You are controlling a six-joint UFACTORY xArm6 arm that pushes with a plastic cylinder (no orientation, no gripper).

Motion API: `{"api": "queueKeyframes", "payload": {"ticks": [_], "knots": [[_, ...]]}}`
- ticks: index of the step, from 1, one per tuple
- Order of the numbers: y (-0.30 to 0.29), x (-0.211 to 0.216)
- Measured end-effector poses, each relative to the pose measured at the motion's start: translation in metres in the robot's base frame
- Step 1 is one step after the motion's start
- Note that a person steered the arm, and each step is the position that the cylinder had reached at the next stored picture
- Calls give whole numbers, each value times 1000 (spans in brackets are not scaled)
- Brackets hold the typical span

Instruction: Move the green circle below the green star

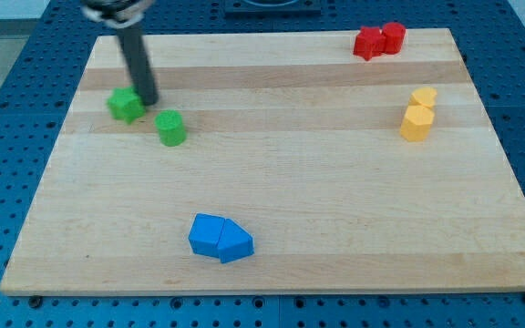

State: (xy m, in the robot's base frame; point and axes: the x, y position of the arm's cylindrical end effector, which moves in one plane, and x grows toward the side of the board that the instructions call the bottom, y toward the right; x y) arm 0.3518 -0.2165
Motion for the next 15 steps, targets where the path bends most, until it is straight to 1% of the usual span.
{"api": "queueKeyframes", "payload": {"ticks": [1, 2, 3, 4, 5, 6, 7, 8, 9, 10, 11, 13, 15], "knots": [[-42, 4], [-13, -2], [52, -15], [108, -14], [102, 15], [59, 35], [19, 42], [58, 32], [124, 17], [130, 44], [92, 73], [3, 76], [-1, 81]]}}
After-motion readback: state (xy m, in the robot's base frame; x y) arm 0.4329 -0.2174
